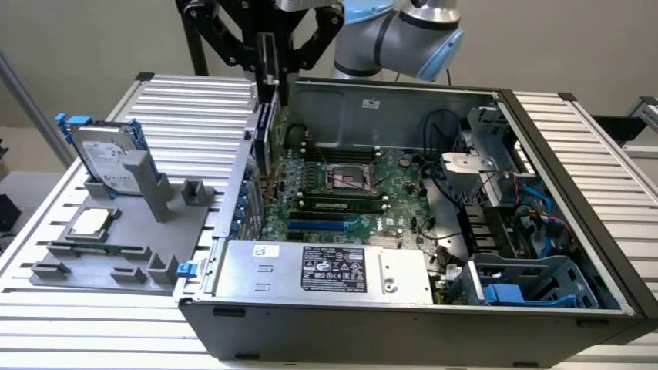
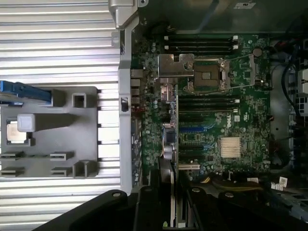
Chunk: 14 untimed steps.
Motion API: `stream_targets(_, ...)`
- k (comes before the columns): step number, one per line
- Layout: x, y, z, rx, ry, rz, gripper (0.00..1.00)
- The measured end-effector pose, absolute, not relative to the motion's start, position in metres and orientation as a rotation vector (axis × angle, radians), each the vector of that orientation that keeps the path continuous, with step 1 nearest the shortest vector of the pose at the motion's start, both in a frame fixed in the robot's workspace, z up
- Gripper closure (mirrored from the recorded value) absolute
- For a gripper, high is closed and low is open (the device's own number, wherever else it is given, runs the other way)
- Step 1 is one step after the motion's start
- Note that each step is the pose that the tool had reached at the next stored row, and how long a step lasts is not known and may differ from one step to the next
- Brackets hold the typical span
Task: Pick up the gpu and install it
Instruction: 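Pick up the gpu and move the gpu toward the slot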
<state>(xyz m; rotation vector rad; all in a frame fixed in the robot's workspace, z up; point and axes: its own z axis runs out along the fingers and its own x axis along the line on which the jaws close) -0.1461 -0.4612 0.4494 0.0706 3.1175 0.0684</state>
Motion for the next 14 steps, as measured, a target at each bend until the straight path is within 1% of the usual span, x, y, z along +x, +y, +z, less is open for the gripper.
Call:
stream_targets(7, -0.114, -0.46, 0.437, 0.071, 3.118, 0.06, 1.0)
stream_targets(14, -0.082, -0.452, 0.424, 0.071, 3.118, 0.056, 1.0)
